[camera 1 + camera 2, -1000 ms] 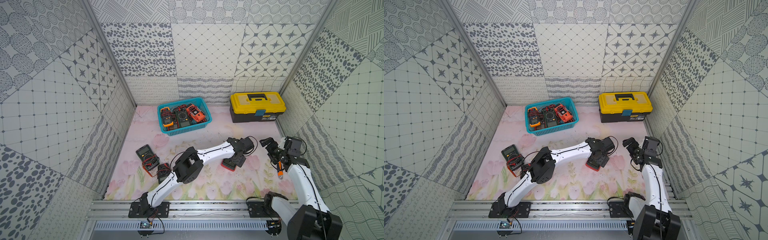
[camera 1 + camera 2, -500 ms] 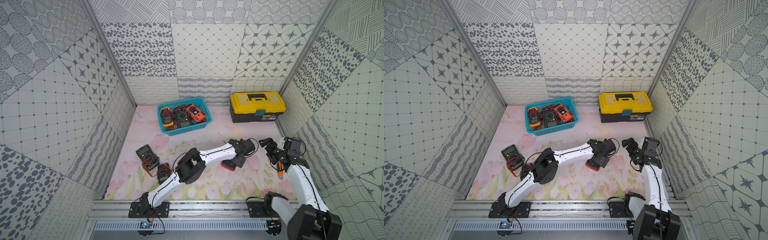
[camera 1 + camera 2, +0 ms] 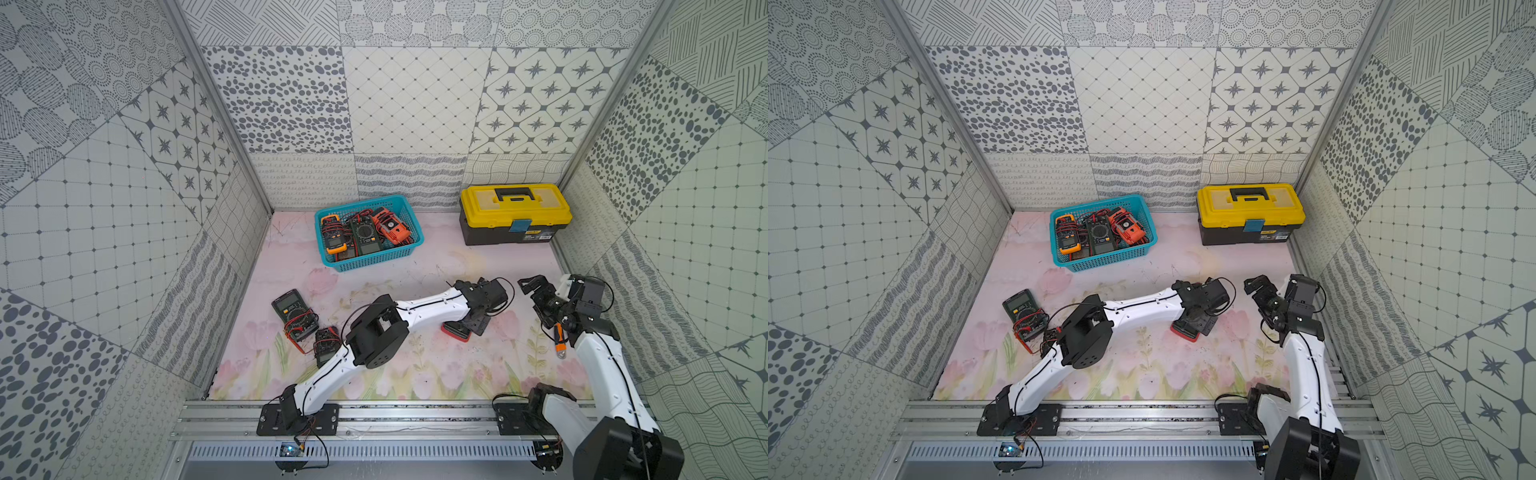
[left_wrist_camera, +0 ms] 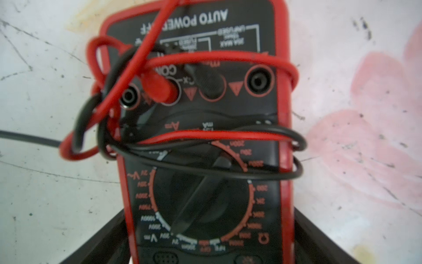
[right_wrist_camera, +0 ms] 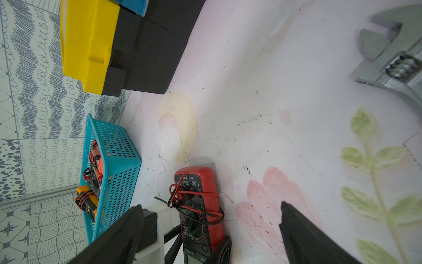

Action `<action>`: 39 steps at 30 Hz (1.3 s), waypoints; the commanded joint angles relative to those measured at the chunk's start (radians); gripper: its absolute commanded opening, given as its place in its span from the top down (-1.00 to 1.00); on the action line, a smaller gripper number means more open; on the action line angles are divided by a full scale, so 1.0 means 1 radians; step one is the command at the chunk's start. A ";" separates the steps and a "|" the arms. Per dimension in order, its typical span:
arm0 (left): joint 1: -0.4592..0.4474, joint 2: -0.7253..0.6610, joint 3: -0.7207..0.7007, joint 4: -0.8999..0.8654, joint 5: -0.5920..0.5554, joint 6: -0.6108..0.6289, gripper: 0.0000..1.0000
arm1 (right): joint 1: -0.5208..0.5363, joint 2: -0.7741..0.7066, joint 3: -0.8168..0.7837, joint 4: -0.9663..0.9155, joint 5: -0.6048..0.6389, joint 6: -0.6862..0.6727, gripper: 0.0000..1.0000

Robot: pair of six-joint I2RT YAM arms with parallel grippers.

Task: Put the multimeter into the basket
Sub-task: Pick up the multimeter from the center of the board, then place the multimeter in the basket.

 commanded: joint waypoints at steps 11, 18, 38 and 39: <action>0.187 -0.350 -0.156 -0.113 -0.204 -0.012 1.00 | -0.004 -0.084 -0.002 -0.019 0.002 -0.026 -0.97; 0.389 -0.412 -0.085 -0.168 -0.206 0.008 1.00 | -0.005 -0.118 0.007 -0.052 -0.025 -0.033 -0.97; 0.857 -0.216 0.181 -0.190 -0.059 0.048 1.00 | -0.003 -0.232 0.017 -0.198 -0.048 -0.093 -0.97; 0.870 -0.211 0.181 -0.191 -0.055 0.052 1.00 | -0.003 -0.233 0.015 -0.200 -0.048 -0.093 -0.97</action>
